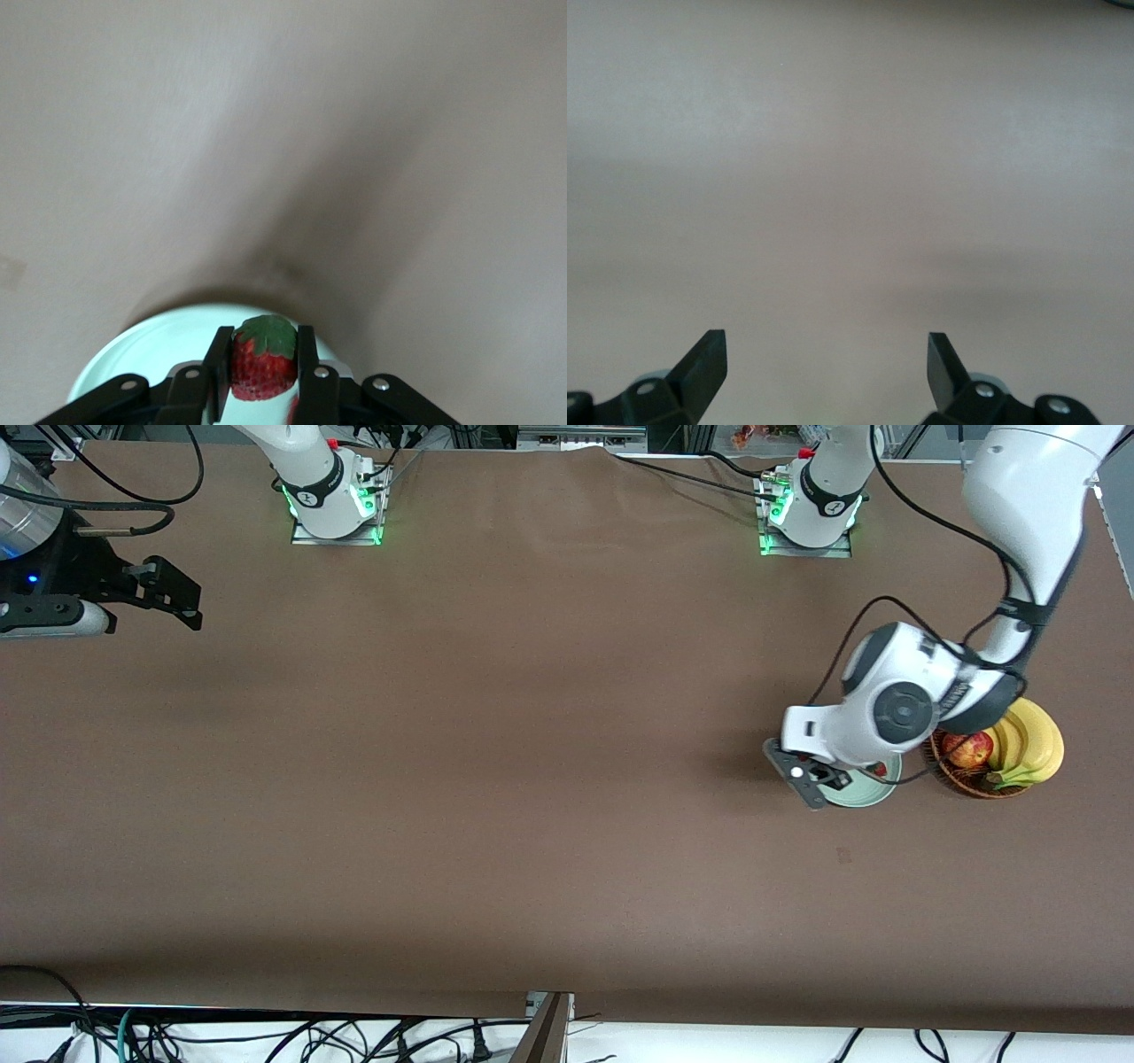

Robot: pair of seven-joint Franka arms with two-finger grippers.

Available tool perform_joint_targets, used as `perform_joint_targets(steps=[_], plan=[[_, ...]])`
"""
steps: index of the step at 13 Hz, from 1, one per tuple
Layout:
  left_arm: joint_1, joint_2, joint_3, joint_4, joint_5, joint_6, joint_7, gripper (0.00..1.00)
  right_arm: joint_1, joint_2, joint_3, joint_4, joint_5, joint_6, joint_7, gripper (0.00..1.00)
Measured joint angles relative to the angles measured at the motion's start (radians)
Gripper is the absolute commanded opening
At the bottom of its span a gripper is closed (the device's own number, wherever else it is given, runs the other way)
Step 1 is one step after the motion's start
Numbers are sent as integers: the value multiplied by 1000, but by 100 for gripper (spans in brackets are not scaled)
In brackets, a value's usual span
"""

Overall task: Collect all strawberries into plate
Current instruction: 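Lower the strawberry onto the plate and open the left gripper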

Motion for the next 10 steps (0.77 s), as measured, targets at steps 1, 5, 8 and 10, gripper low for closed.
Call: perform_joint_targets(steps=[1,5,8,10], plan=[[42,4,-1,-1,-10,0,86,64,1,0,14,0,-2,-1,1,100],[95,24,-8,-7,-29,0,188,100,4,0,26,0,-2,-2,2,100],[122,11,-36,3,-113,-43,189,100,4,3,26,0,-4,3,2,100],[190,-26,-78,17,-190,-125,188,100,3,3,24,0,-7,14,2,100]])
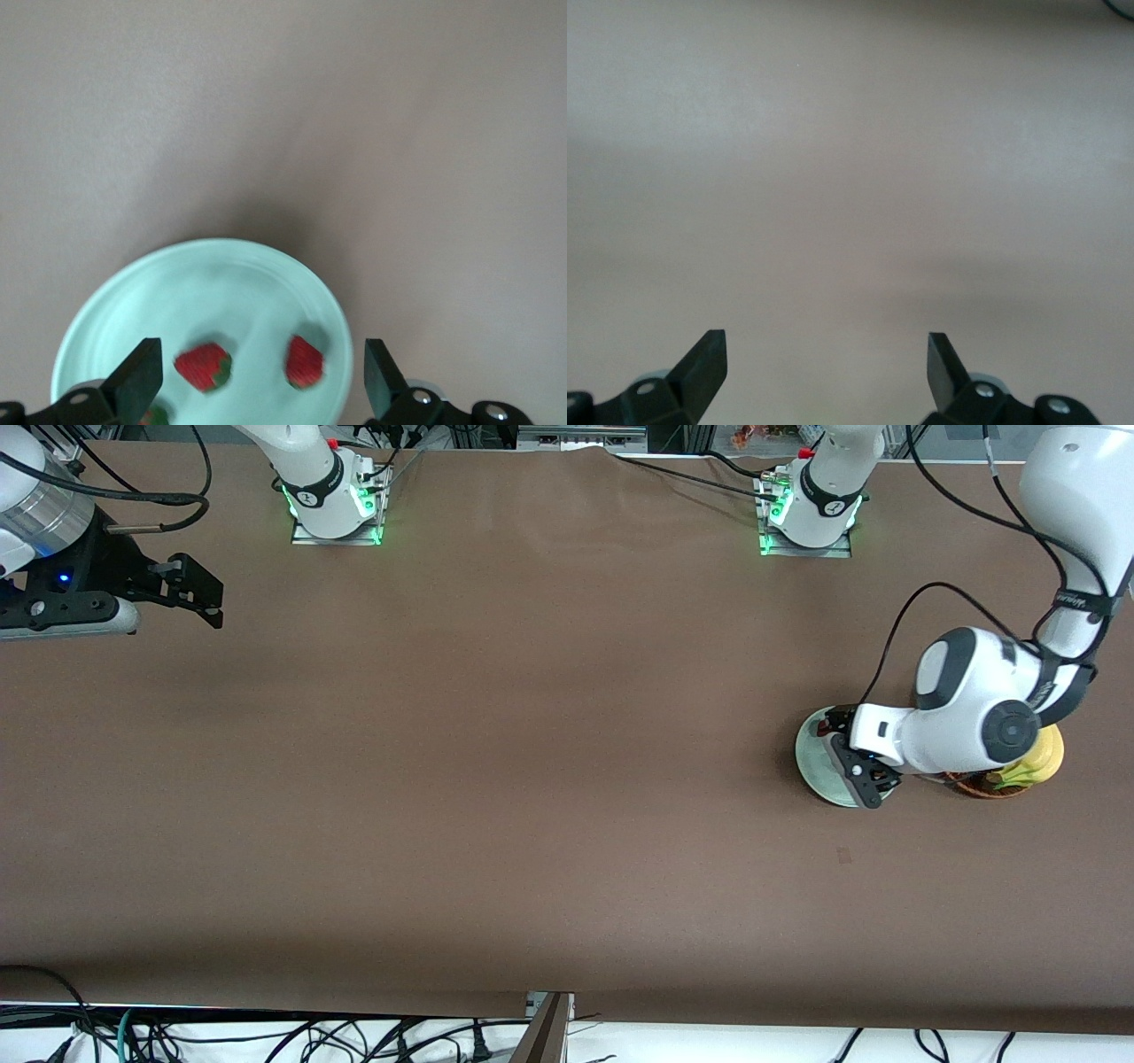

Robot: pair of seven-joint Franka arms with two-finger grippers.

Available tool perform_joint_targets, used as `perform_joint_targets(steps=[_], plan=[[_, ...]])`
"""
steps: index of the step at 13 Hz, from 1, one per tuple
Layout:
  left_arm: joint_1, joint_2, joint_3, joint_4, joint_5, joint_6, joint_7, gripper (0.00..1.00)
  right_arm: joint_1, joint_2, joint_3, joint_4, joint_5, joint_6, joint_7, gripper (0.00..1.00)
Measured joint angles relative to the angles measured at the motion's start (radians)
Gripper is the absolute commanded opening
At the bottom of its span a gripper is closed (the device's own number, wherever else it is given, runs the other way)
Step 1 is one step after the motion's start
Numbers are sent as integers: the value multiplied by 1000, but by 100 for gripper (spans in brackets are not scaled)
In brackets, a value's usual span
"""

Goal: Collect all strawberries into plate

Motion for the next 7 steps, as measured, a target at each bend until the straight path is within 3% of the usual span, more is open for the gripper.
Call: perform_joint_targets(steps=[2,4,7], plan=[[55,-58,-18,69,-42,-182,-2,100,0,2,-1,0,-1,8,0,100],[68,-102,-21,195,-50,-410,-51,100,0,13,0,0,-1,15,0,100],[59,-135,-67,386,-51,-630,-340,100,0,38,0,-2,0,18,0,100]])
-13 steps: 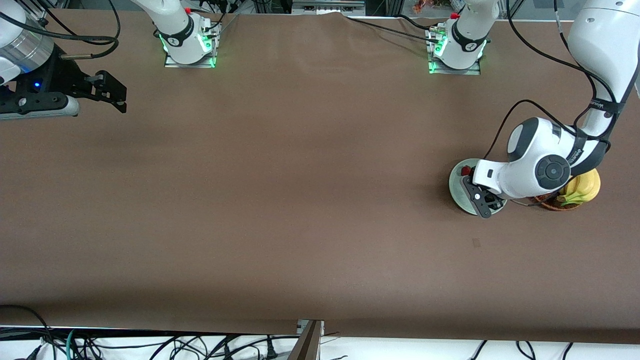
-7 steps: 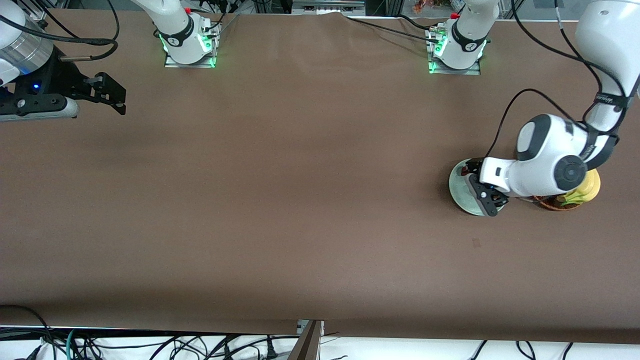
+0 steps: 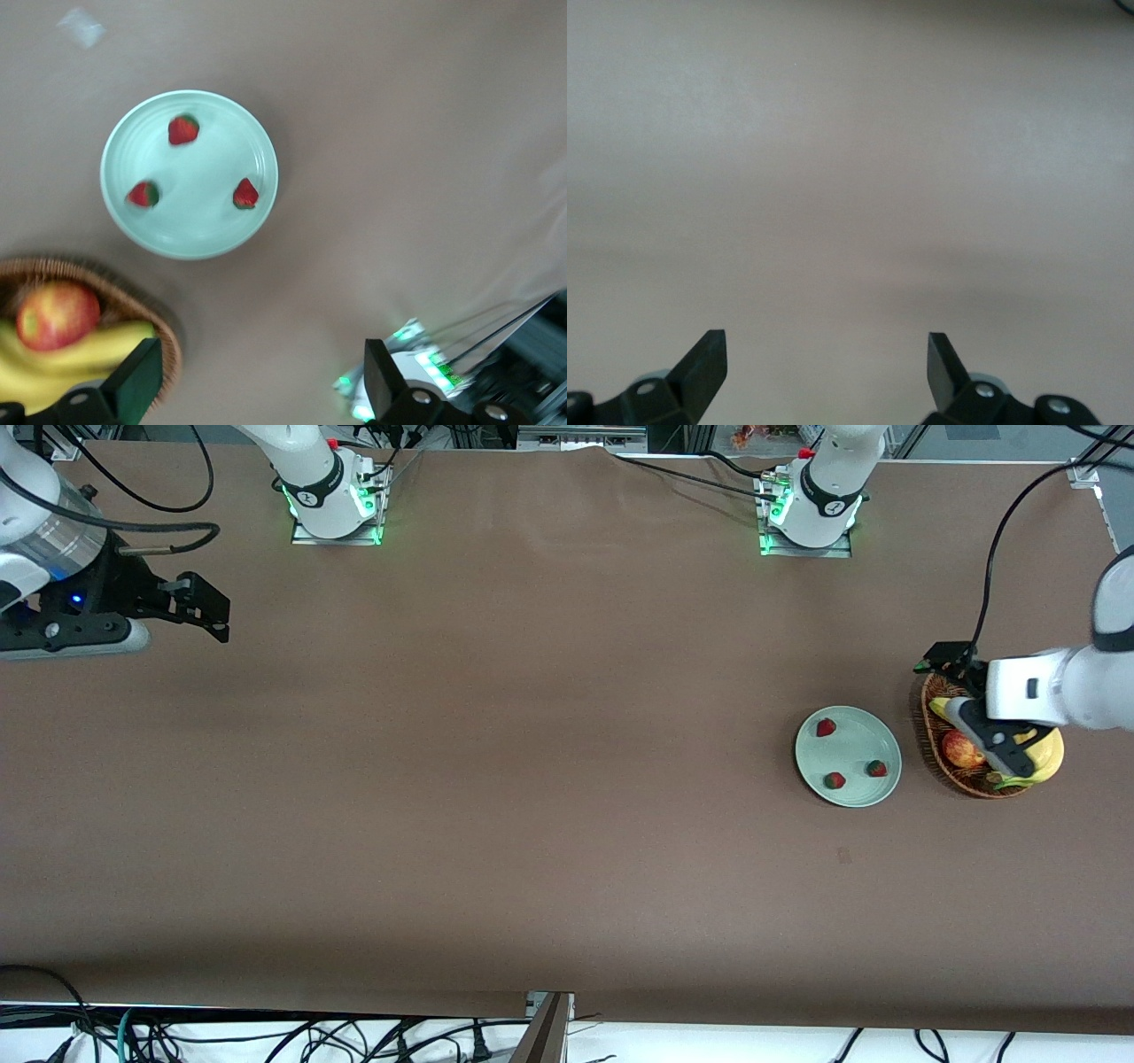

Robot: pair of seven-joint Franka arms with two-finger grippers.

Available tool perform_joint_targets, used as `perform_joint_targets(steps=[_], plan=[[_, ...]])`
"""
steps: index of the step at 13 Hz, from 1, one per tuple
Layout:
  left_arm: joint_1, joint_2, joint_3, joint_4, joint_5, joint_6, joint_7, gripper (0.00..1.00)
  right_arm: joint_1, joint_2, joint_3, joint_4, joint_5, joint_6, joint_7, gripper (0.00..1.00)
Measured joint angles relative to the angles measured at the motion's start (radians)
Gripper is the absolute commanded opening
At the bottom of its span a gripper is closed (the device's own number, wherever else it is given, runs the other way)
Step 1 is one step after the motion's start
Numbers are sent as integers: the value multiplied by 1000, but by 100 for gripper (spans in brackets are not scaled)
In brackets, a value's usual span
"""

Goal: Collect all strawberries into plate

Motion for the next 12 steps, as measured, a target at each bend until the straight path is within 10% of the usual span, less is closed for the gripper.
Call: perform_joint_targets(steps=[5,12], plan=[[-50,-66,-25,131,0,-64,-312,100,-2,9,-2,3,17,11,0,100],[-604,-369,689,-190,-87,282,-352,100,0,8,1,4,20,14,0,100]])
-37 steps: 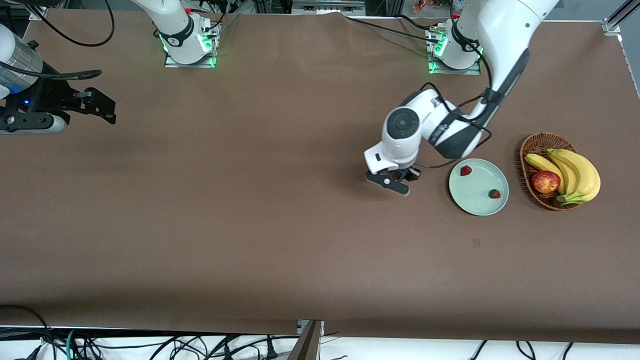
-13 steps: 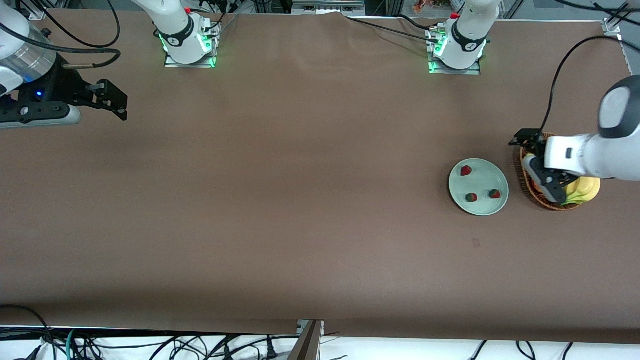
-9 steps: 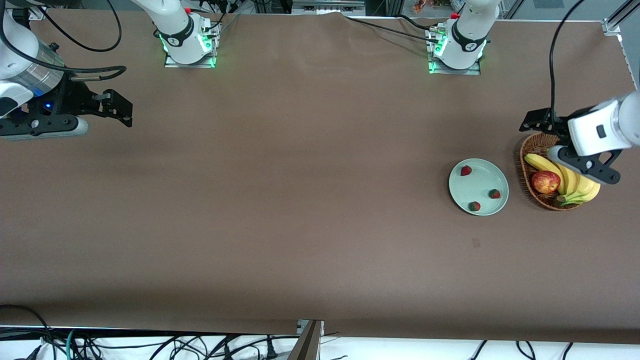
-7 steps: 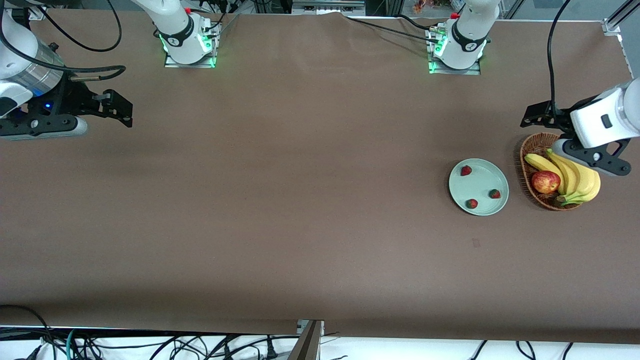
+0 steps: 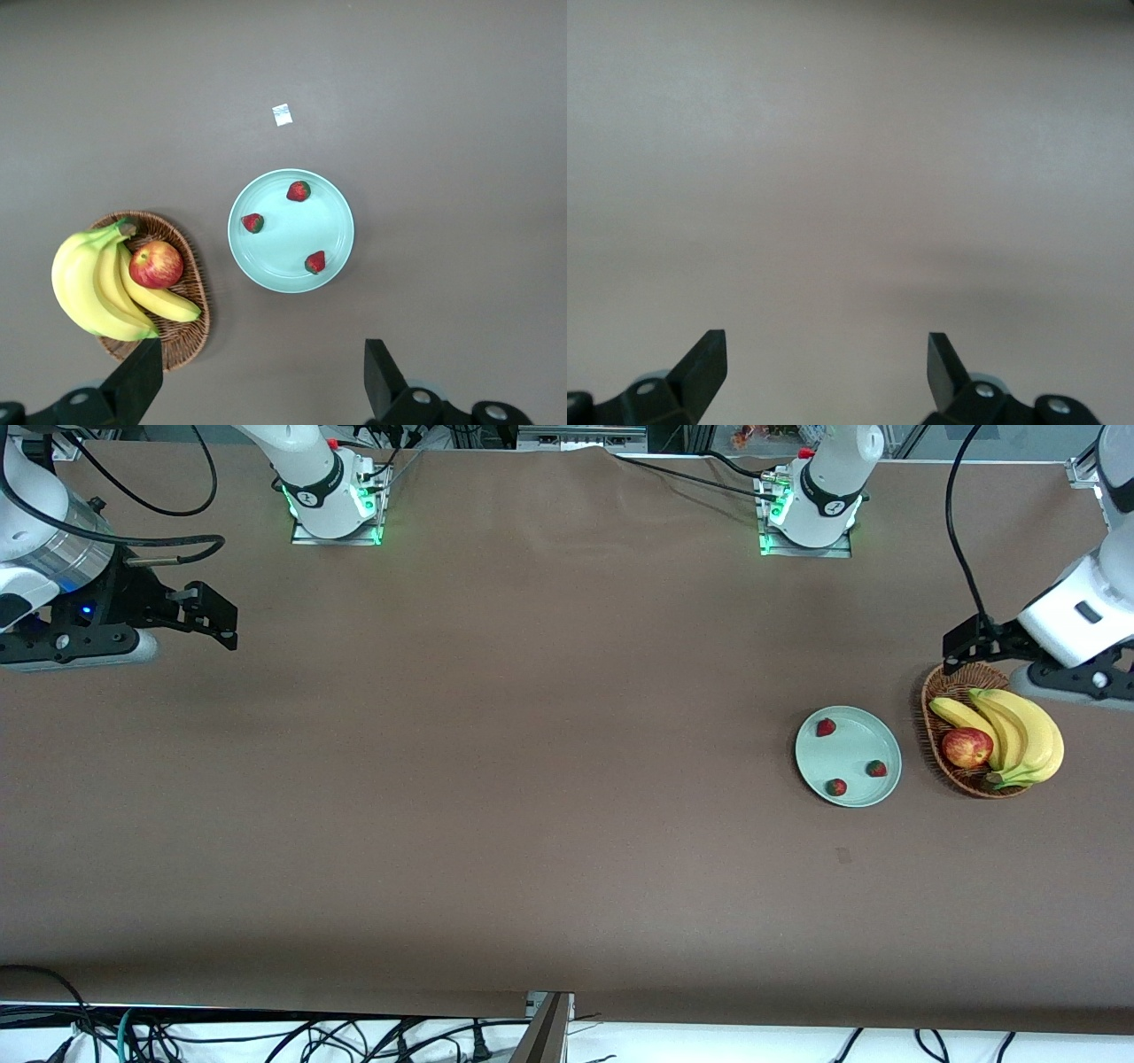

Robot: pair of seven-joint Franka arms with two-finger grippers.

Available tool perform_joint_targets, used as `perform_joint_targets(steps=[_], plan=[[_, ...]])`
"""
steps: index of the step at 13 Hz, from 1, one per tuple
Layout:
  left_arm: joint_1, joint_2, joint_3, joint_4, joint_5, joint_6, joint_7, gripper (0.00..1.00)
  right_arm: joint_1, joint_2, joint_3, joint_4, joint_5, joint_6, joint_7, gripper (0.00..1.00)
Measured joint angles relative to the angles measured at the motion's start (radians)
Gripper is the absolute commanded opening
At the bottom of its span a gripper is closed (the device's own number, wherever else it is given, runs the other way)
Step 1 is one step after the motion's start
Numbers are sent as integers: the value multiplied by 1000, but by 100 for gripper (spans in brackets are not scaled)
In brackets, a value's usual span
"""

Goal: Collect all strawberries into plate

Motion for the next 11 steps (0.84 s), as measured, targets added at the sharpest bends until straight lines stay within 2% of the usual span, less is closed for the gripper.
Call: perform_joint_targets(steps=[1,3,6,11], plan=[[-19,-26,25,-24,-9,9,-19,100,0,0,0,0,0,0,0,100],[-46,-50,30,-43,-11,13,-89,100,0,0,0,0,0,0,0,100],[-73,-51,32,-52,-19,15,-127,100,0,0,0,0,0,0,0,100],[-108,-51,74,-54,-19,15,-130,100,0,0,0,0,0,0,0,100]])
